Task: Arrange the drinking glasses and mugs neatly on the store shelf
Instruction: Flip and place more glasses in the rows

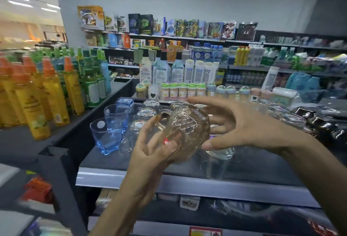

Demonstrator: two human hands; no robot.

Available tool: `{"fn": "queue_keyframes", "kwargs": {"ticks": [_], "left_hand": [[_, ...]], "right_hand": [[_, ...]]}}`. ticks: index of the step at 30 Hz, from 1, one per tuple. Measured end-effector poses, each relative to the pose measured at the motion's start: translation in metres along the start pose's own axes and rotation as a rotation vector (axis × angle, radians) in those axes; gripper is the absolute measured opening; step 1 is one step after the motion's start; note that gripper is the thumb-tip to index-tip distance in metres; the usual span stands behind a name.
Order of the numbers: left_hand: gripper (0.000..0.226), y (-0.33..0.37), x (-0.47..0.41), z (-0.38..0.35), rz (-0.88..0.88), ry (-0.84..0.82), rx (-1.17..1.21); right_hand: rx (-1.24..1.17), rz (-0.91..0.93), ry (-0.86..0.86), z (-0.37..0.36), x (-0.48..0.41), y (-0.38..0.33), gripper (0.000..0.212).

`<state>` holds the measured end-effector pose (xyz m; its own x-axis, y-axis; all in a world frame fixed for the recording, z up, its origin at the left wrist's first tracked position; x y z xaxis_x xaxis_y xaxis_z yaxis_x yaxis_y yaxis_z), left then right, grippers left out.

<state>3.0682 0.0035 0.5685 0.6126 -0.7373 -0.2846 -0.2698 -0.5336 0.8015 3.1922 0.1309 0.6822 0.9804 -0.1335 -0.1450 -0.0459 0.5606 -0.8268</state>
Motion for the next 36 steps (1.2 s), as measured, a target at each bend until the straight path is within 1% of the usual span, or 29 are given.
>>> {"fn": "queue_keyframes", "kwargs": {"ticks": [2,4,5,7,9,12,15,17,20,27,30,33,36], "left_hand": [[0.098,0.001,0.002,-0.002,-0.053,0.074,-0.025],[0.096,0.002,0.005,-0.005,-0.08,0.106,-0.061],[0.095,0.002,0.006,-0.004,-0.086,0.115,-0.083],[0.091,0.004,0.006,0.0,-0.079,0.13,-0.171],[0.085,0.006,0.006,0.008,-0.061,0.14,-0.318],[0.068,0.012,0.009,0.021,-0.063,0.163,-0.54],[0.044,0.019,0.017,0.03,-0.133,0.175,-0.758],[0.033,0.021,0.023,0.034,-0.161,0.166,-0.843],[0.027,0.016,0.029,0.039,-0.156,0.152,-0.897],[0.021,0.012,0.022,0.032,-0.196,0.137,-0.995],[0.023,0.008,0.015,0.027,-0.204,0.135,-1.016],[0.021,0.004,0.008,0.023,-0.215,0.149,-1.035],[0.021,0.001,0.003,0.021,-0.221,0.155,-1.042]], "right_hand": [[0.157,-0.005,0.065,-0.005,-0.006,-0.006,0.082],[0.342,-0.015,0.13,-0.008,-0.016,-0.012,0.078],[0.396,-0.021,0.146,-0.007,-0.021,-0.014,0.075],[0.469,-0.032,0.136,-0.005,-0.032,-0.013,0.072],[0.509,-0.033,0.113,-0.001,-0.041,-0.008,0.071],[0.545,-0.018,0.099,0.001,-0.055,-0.004,0.066],[0.632,-0.015,0.114,0.006,-0.068,0.003,0.071],[0.679,-0.033,0.103,0.006,-0.074,0.011,0.076],[0.748,-0.062,0.091,0.002,-0.08,0.026,0.082],[0.803,-0.088,0.1,-0.014,-0.09,0.053,0.093],[0.859,-0.09,0.099,-0.02,-0.093,0.061,0.091],[0.836,-0.092,0.088,-0.024,-0.094,0.067,0.087],[0.814,-0.086,0.072,-0.028,-0.094,0.07,0.087]]}}
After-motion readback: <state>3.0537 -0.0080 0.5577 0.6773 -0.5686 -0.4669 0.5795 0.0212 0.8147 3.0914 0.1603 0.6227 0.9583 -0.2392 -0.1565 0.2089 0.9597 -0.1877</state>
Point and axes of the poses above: each hand's wrist, its own x-axis away from the middle knuckle, its own z-axis out of the back of the hand, y = z × x, the point moved 6 cm from there along -x, towards the middle knuckle, and after that the axes turned 2 degrees about -x, right-handed, at the moved point
